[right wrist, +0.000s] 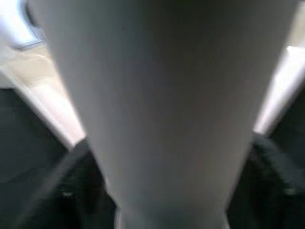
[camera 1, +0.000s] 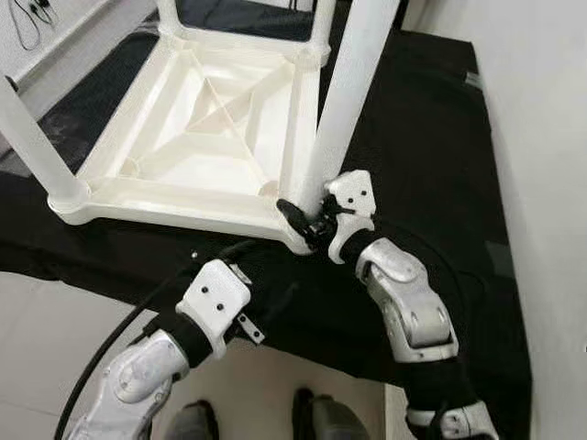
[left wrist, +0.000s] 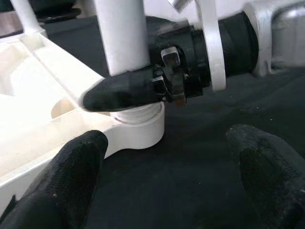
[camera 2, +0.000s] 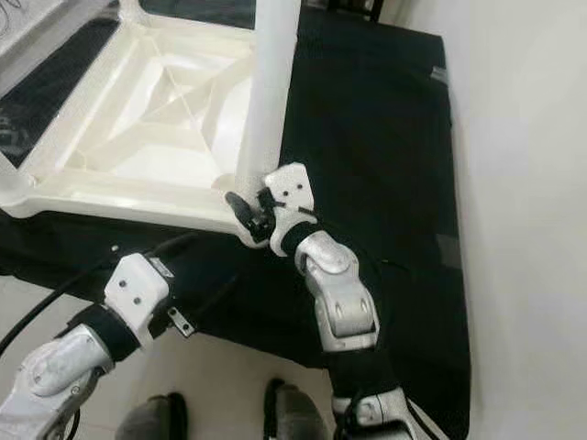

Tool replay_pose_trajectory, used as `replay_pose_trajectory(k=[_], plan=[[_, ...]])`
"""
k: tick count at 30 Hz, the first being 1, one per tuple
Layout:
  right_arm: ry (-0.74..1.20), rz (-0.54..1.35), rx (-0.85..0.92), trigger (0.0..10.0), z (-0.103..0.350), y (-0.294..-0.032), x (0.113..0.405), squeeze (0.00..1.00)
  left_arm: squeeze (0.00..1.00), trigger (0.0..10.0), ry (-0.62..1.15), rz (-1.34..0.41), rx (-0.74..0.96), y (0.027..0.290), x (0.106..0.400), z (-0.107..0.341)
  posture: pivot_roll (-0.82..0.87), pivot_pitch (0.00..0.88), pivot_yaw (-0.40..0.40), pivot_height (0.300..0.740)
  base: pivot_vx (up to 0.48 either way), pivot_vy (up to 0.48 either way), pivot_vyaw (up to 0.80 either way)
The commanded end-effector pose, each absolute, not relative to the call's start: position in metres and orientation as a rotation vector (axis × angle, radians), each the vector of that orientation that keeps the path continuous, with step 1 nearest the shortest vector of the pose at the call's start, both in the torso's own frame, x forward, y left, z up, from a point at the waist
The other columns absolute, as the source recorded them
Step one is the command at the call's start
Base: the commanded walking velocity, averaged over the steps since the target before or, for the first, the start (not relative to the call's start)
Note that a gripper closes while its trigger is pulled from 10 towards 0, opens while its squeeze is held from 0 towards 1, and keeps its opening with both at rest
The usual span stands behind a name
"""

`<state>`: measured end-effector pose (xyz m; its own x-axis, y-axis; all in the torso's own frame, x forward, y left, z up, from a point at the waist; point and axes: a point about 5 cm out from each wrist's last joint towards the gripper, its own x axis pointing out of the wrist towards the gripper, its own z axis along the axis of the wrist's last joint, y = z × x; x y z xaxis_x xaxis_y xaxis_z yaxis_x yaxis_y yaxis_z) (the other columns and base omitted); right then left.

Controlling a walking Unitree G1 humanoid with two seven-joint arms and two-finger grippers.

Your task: Building children table

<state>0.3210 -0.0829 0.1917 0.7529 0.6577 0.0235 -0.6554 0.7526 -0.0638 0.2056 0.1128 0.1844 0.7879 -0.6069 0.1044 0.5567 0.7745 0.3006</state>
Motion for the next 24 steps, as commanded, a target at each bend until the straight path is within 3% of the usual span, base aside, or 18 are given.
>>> replay_pose_trajectory(k=[1, 4, 5, 9, 19, 20, 21, 24], plan=[[-0.122, 0.89, -0.063, 10.0, 0.209, -0.074, 0.32, 1.0, 0.0, 10.0, -0.182, -0.65, 0.252, 0.111, 0.204, 0.181, 0.08, 0.257, -0.113, 0.74, 0.0, 0.0, 0.0], [-0.129, 0.95, -0.083, 10.0, 0.211, -0.073, 0.32, 1.0, 0.0, 10.0, -0.182, -0.649, 0.252, 0.111, 0.204, 0.181, 0.08, 0.257, -0.113, 0.74, 0.0, 0.0, 0.0], [-0.148, 1.163, -0.185, 10.0, 0.218, -0.073, 0.317, 0.02, 0.0, 10.0, -0.183, -0.648, 0.256, 0.111, 0.204, 0.181, 0.09, 0.253, -0.115, 0.74, 0.0, 0.0, 0.0], [-0.167, 1.326, -0.267, 10.0, 0.228, -0.078, 0.32, 0.0, 0.0, 10.0, -0.182, -0.647, 0.26, 0.112, 0.204, 0.181, 0.1, 0.252, -0.116, 0.74, 0.0, 0.0, 0.0], [-0.139, 1.392, -0.259, 10.0, 0.237, -0.089, 0.348, 0.0, 0.0, 10.0, -0.182, -0.647, 0.271, 0.112, 0.205, 0.182, 0.11, 0.249, -0.117, 0.74, 0.0, 0.0, 0.0], [-0.137, 1.421, -0.254, 6.0, 0.239, -0.09, 0.35, 0.0, 0.0, 10.0, -0.182, -0.647, 0.273, 0.113, 0.205, 0.182, 0.12, 0.247, -0.114, 0.74, 0.0, 0.0, 0.0], [-0.131, 1.45, -0.249, 0.0, 0.239, -0.091, 0.352, 0.0, 0.0, 10.0, -0.182, -0.647, 0.274, 0.113, 0.205, 0.182, 0.12, 0.246, -0.115, 0.74, 0.0, 0.0, 0.0], [-0.121, 1.487, -0.25, 0.0, 0.24, -0.091, 0.353, 0.0, 0.0, 10.0, -0.182, -0.648, 0.274, 0.112, 0.205, 0.182, 0.12, 0.246, -0.116, 0.74, 0.0, 0.0, 0.0]])
